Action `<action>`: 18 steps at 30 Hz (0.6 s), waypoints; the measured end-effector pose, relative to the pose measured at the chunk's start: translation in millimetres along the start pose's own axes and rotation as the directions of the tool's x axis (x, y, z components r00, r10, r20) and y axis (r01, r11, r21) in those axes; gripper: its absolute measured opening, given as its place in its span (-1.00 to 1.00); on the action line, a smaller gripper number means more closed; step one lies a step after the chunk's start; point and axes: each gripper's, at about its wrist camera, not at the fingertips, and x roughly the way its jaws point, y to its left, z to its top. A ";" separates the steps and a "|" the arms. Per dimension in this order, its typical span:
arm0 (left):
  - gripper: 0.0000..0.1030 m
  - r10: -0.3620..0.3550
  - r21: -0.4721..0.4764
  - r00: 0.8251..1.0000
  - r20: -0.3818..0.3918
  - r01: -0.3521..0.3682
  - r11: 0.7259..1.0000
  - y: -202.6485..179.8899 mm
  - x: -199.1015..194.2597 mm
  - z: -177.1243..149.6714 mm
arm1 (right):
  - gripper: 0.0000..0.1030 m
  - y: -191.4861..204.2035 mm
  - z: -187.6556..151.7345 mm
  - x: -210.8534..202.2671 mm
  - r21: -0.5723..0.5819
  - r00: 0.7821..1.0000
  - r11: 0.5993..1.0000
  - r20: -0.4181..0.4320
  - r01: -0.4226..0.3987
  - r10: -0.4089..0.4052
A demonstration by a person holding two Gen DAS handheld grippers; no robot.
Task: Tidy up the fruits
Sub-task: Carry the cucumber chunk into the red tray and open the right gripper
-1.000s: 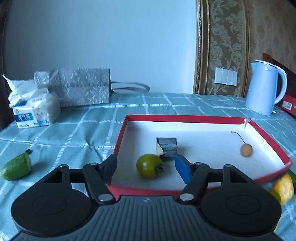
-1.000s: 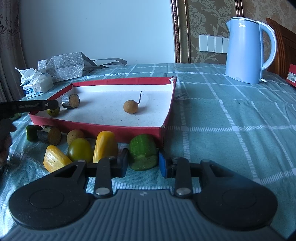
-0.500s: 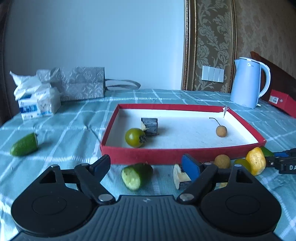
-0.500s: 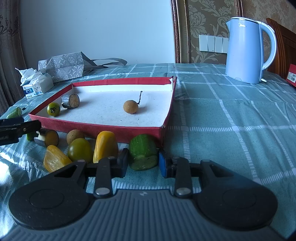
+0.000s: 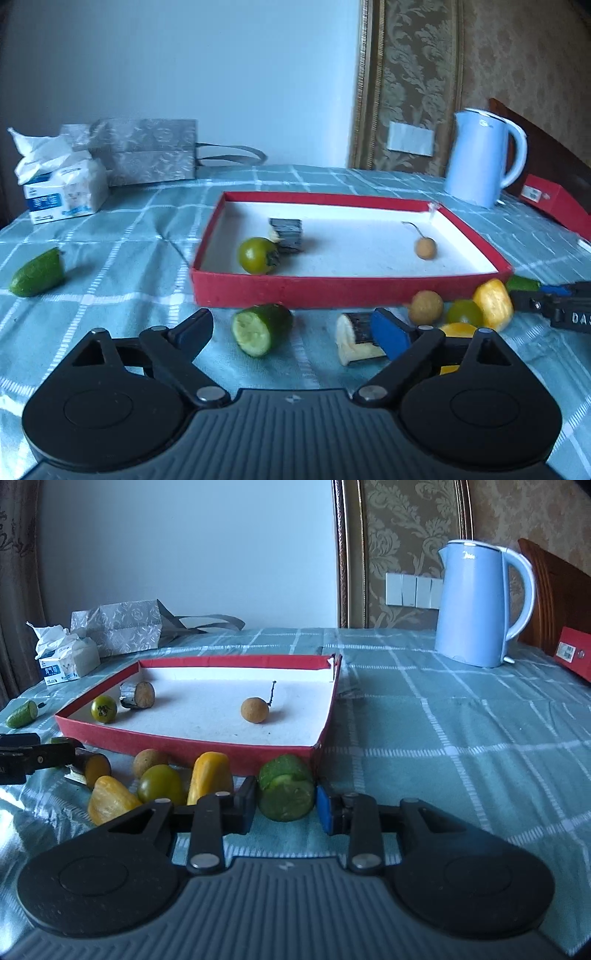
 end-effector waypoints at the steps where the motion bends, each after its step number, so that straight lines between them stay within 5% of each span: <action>1: 0.81 -0.006 0.006 1.000 -0.002 0.006 1.000 -0.9 -0.4 0.0 | -0.39 0.7 0.4 -1.9 0.000 1.000 1.000 0.005 0.002 -0.002; 7: 0.81 -0.070 0.017 0.996 -0.053 0.071 0.997 -3.5 2.7 -1.8 | -0.39 5.7 13.2 -13.4 0.006 0.998 1.000 0.067 0.007 -0.008; 18: 0.84 -0.070 0.051 0.989 -0.127 0.077 0.996 -9.3 13.9 -6.0 | -0.39 53.2 56.7 19.6 -0.134 0.996 0.990 0.067 -0.041 0.051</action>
